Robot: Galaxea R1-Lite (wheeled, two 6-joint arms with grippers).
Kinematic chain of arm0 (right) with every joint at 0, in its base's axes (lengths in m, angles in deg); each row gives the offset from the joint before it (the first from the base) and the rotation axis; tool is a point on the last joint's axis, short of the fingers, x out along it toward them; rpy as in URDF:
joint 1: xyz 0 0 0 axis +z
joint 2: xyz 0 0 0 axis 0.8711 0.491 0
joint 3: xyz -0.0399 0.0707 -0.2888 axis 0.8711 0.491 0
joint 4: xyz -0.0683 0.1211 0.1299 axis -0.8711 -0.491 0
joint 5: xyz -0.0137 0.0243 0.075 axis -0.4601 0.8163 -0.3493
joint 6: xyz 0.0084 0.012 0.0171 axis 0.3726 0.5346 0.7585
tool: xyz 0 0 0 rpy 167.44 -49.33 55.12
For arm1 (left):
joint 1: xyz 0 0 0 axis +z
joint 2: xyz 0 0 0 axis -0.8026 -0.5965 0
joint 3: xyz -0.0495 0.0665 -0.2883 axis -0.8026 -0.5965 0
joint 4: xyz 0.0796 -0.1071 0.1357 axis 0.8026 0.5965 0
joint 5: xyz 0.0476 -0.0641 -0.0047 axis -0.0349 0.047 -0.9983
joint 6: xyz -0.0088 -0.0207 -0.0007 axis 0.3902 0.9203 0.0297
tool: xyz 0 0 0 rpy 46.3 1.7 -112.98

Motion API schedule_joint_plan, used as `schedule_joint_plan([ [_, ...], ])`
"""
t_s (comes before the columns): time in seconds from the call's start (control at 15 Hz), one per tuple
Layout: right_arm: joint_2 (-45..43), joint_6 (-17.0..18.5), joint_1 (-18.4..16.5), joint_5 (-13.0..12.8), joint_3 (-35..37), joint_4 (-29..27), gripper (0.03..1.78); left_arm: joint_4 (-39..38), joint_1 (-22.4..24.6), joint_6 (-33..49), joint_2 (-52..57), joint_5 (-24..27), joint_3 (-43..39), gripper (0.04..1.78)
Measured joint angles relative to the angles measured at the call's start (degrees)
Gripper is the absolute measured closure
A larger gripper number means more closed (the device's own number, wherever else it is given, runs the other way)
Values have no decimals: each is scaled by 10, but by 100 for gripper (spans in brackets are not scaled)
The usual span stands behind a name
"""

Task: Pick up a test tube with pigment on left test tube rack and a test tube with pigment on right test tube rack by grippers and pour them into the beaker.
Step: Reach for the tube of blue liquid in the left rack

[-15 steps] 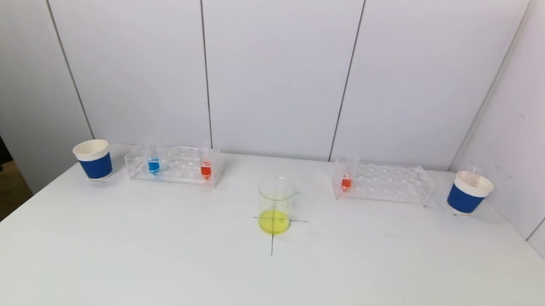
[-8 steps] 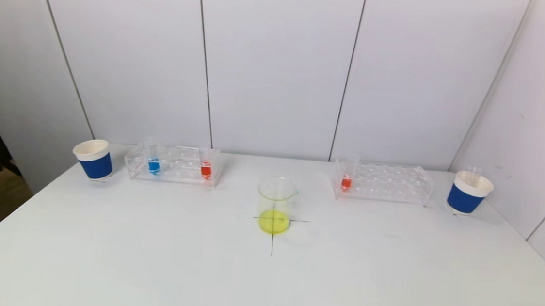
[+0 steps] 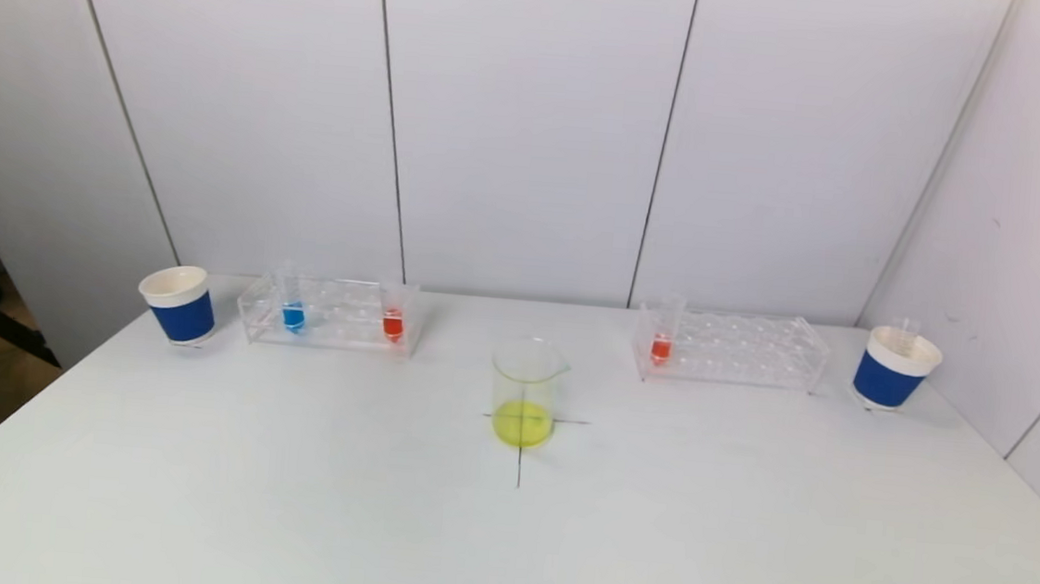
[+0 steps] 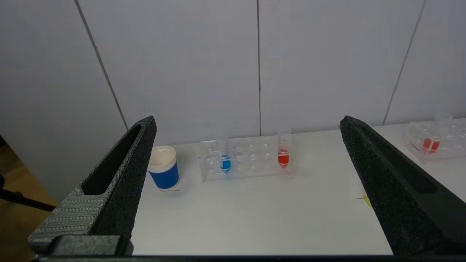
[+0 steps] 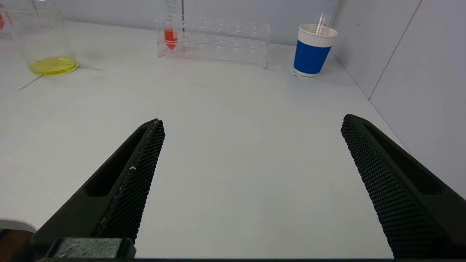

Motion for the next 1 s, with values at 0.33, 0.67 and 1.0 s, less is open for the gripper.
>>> schedule_joint_plan([
  [0.33,0,0,0,0,0,0,5,-127,11,8,-193,-1,13,6],
  [0.67,0,0,0,0,0,0,5,-268,35,7,-348,21,7,6],
  [1.0,0,0,0,0,0,0,5,-403,53,7,-480,46,-10,6],
])
